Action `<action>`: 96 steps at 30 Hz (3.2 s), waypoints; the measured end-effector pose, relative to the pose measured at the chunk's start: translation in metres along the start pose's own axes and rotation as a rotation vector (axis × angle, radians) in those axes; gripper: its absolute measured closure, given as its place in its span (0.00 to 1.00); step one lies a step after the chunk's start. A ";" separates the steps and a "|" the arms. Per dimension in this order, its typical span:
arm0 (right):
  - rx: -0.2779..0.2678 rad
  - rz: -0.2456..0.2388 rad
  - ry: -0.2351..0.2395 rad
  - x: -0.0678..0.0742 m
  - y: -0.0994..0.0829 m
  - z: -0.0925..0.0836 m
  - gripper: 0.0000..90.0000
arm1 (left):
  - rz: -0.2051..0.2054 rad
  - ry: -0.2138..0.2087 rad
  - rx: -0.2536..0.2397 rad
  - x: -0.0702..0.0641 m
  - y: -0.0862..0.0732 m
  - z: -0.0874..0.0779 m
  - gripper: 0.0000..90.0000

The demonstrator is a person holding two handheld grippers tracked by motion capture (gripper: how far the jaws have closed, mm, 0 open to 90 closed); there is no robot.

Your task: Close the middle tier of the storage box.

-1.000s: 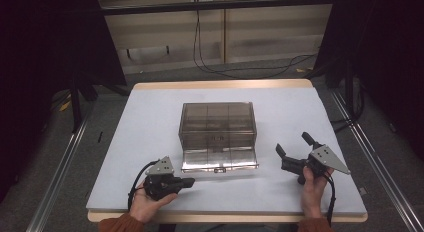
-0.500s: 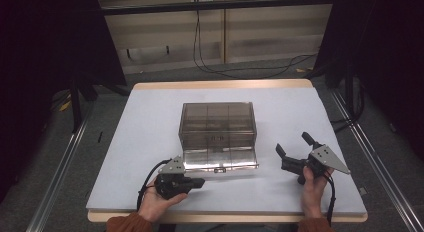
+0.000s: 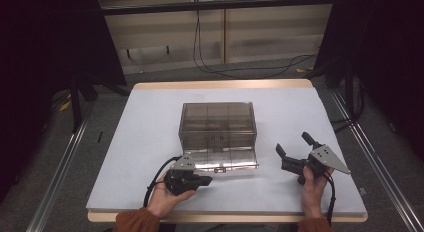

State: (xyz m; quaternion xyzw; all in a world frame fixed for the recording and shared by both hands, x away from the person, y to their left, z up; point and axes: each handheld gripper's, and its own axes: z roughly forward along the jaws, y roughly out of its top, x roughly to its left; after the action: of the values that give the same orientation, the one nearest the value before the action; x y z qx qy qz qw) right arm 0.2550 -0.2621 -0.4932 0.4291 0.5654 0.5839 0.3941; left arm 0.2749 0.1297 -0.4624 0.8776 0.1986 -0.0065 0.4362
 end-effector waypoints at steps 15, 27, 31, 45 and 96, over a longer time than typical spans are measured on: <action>-0.003 0.003 0.002 0.000 0.000 0.000 0.00 | -0.020 0.047 0.020 0.010 0.001 0.005 1.00; -0.001 0.003 0.003 0.000 0.000 0.000 0.00 | -0.047 0.069 0.020 0.013 0.002 0.007 1.00; -0.001 0.004 0.003 0.000 0.000 0.000 0.00 | -0.053 0.071 0.016 0.014 0.002 0.006 1.00; 0.001 0.010 0.002 0.000 0.000 0.000 0.00 | -0.044 0.063 -0.005 0.015 0.004 0.006 1.00; 0.001 0.007 0.002 0.000 0.000 0.000 0.00 | -0.050 0.078 -0.039 0.023 0.011 0.006 1.00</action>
State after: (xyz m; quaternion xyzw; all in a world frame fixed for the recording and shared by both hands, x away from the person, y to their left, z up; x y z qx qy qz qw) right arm 0.2551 -0.2620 -0.4932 0.4306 0.5645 0.5857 0.3911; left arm 0.3007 0.1271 -0.4622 0.8633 0.2373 0.0207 0.4449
